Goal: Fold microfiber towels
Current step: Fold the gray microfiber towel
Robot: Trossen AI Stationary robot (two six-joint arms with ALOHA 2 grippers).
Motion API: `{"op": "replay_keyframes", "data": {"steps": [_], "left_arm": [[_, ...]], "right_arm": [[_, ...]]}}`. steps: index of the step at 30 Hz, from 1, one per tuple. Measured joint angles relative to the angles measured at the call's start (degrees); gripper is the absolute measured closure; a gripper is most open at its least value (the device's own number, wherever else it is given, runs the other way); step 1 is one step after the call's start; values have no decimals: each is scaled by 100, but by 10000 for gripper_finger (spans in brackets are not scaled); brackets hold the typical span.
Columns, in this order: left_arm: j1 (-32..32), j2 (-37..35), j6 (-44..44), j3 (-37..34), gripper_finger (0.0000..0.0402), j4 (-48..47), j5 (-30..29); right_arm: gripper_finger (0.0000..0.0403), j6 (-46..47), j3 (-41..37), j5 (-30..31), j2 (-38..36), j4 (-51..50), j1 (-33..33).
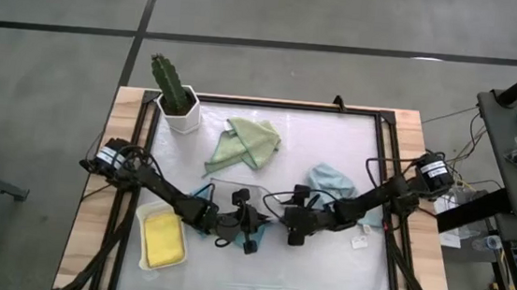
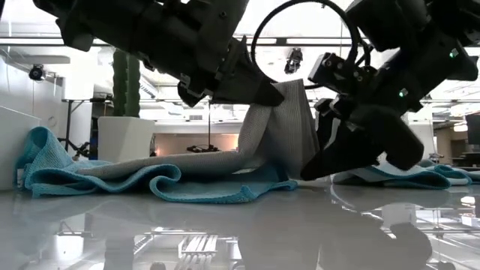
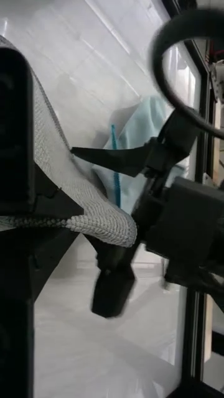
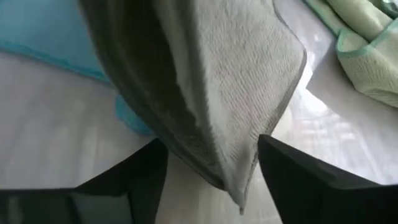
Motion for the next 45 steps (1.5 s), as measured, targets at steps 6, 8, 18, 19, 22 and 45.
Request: {"op": "replay_keyframes", "data": {"steps": [6,8,18,19,22,45], "left_arm": [[0,-10,-2,0,401,-9,-2],[0,-12,0,0,401,-9,-2],[-6,-12,-7,0,402,249,806],[-4,-12,-9,0,402,344,898],[-4,-12,-77,0,402,597,1091],[-736,-184,-1896,-30,401,-130,1348]], "right_arm": [[265,-269,19,102,-20,-22,0],[310,-311,19,97,-38,-53,4],[393,-517,411,40,-950,-2000,44],[394,-534,517,34,-1060,-2281,46],[394,-579,886,-7,-1330,-3214,67],[394,-1896,3147,-1786,-470,-5148,198]]}}
